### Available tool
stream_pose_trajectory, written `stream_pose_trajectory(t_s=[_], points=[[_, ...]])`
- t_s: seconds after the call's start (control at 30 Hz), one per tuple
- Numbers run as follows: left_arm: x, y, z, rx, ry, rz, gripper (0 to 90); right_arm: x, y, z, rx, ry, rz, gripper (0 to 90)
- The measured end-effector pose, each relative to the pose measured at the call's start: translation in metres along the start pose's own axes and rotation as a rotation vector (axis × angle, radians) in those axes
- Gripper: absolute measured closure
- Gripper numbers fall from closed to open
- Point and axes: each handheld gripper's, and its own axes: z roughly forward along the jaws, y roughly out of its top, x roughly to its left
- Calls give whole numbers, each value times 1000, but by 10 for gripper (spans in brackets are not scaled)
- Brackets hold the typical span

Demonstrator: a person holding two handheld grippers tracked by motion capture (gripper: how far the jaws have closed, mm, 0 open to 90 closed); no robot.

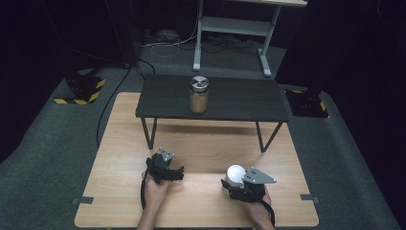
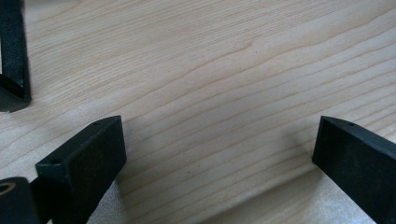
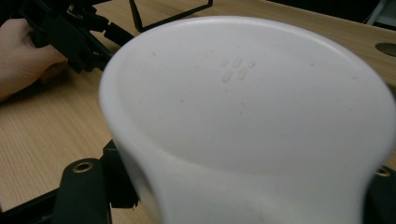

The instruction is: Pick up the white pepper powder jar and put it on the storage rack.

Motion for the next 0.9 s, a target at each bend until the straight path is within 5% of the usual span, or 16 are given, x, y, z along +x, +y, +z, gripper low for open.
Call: stream_pose_trajectory(t_s=[0.9], points=[[0,0,0,0,0,0,26,-7,18,-9,-23,17,-13,303]])
